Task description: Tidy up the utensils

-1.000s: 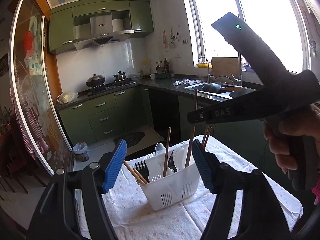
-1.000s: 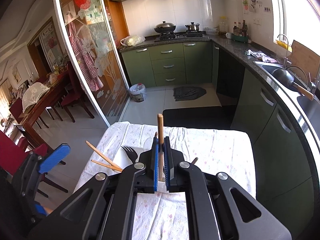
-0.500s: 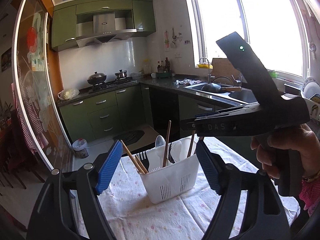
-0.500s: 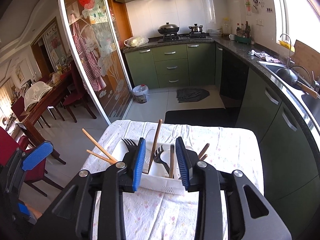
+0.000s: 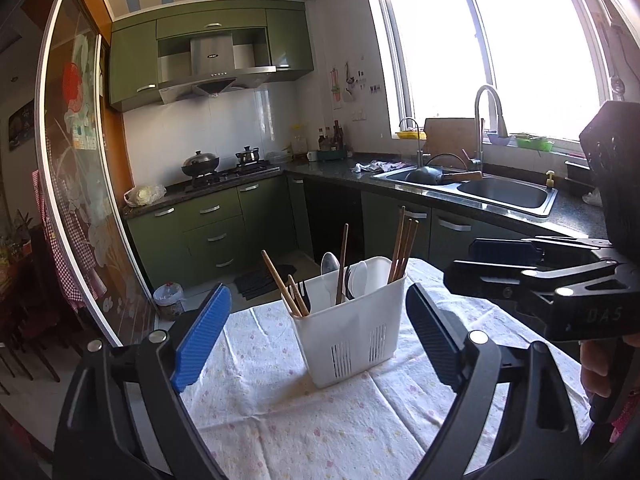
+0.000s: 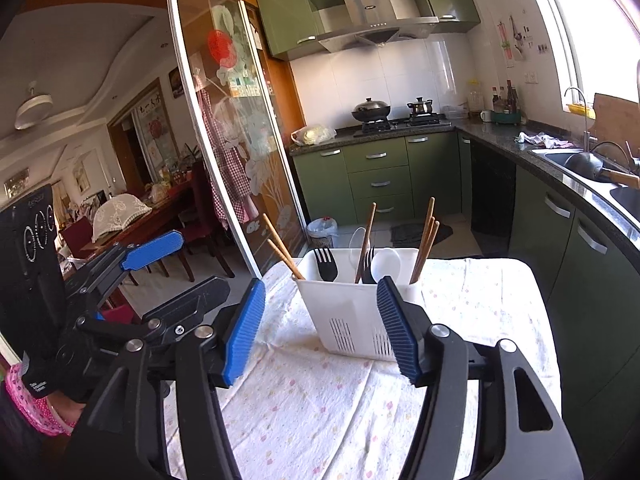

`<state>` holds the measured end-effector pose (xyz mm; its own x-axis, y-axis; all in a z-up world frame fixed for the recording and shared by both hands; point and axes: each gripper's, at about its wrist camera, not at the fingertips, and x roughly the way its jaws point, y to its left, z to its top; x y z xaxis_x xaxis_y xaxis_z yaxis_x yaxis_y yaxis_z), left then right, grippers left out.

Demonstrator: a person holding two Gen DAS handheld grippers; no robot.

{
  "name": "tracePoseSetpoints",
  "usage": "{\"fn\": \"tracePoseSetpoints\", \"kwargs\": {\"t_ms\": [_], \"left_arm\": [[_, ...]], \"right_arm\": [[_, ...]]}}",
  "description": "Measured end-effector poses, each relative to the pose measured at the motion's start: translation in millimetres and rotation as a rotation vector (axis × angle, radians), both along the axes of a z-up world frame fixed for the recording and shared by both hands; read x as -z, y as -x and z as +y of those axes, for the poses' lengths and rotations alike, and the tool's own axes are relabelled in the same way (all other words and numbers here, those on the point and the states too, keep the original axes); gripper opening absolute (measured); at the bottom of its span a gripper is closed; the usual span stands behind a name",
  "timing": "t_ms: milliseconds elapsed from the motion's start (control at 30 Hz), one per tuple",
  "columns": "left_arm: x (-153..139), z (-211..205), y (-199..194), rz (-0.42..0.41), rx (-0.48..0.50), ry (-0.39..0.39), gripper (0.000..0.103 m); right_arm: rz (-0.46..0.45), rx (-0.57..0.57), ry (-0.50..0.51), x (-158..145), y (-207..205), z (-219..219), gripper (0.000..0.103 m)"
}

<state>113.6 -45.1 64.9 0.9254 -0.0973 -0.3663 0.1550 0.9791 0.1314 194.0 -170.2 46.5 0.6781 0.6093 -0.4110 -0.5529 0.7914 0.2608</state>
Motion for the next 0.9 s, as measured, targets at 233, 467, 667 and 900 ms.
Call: {"fn": "tracePoseSetpoints", "kwargs": {"t_ms": [233, 467, 667, 900], "left_arm": [[8.1, 8.5, 26.3, 0.021, 0.004, 0.044, 0.088], [13.3, 18.9, 47.2, 0.039, -0.023, 0.075, 0.090], [25.0, 28.7, 69.4, 0.057, -0.053, 0.060, 0.094], [47.0, 43.6, 93.7, 0.097, -0.078, 0.079, 0.094]], "right_arm": [[-0.057, 0.005, -0.049, 6.4, 54.8, -17.2, 0.080], [-0.098, 0.009, -0.026, 22.1, 105.8, -17.7, 0.087], [-0.116, 0.000, 0.003, 39.3, 136.2, -12.5, 0.094], [-0.098, -0.004, 0.014, 60.1, 158.6, -10.0, 0.098]]}}
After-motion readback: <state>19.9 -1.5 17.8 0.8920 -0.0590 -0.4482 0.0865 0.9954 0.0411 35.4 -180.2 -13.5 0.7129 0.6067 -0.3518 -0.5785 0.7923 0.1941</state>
